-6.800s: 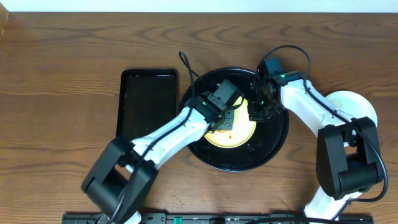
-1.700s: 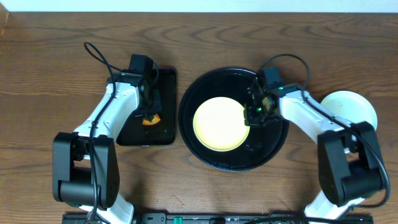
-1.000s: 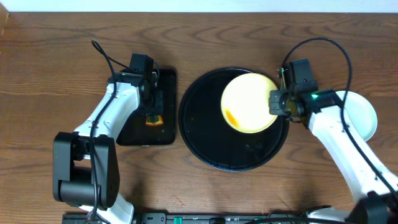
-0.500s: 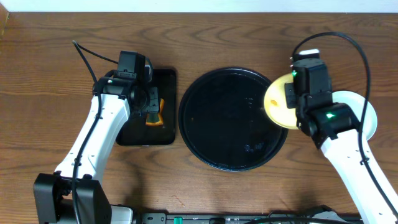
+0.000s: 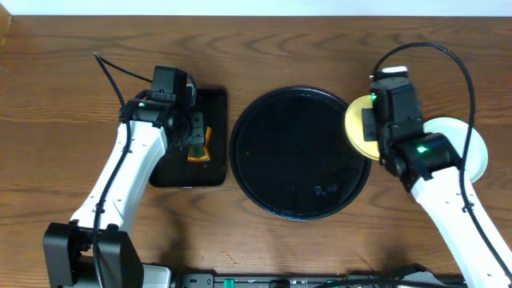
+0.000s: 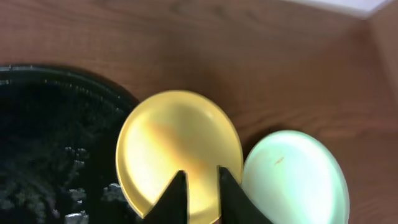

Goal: Clean dirty plates on tray and stack at the side
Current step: 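Lift the yellow plate with the right gripper toward the green stack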

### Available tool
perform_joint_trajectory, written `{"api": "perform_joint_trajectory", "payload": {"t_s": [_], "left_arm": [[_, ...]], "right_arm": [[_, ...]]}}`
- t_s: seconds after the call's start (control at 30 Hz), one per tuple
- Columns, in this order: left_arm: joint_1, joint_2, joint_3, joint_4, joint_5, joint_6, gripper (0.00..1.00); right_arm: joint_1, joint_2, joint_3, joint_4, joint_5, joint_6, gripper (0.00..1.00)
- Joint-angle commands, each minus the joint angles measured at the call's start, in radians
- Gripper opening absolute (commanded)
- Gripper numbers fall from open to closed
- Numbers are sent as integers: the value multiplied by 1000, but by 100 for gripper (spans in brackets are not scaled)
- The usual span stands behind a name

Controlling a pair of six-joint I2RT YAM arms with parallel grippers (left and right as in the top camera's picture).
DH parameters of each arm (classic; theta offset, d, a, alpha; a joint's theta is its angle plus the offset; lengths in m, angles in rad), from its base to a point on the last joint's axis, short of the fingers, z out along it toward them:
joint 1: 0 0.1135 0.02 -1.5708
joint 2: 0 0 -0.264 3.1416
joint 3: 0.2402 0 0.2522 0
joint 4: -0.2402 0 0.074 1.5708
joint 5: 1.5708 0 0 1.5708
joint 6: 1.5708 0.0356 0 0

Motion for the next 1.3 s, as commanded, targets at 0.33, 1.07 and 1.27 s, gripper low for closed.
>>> {"api": "perform_joint_trajectory", "payload": {"t_s": [0.33, 1.07, 1.27], "left_arm": [[3, 1, -5, -2, 6, -9, 47], [3, 1, -5, -6, 6, -9, 47], [3, 1, -5, -6, 7, -9, 47]], "right_arm": [[-305, 111, 3, -135, -408, 223, 39], [-440, 306, -82, -137, -476, 772, 69], [-440, 306, -201, 18, -493, 837, 68]]}}
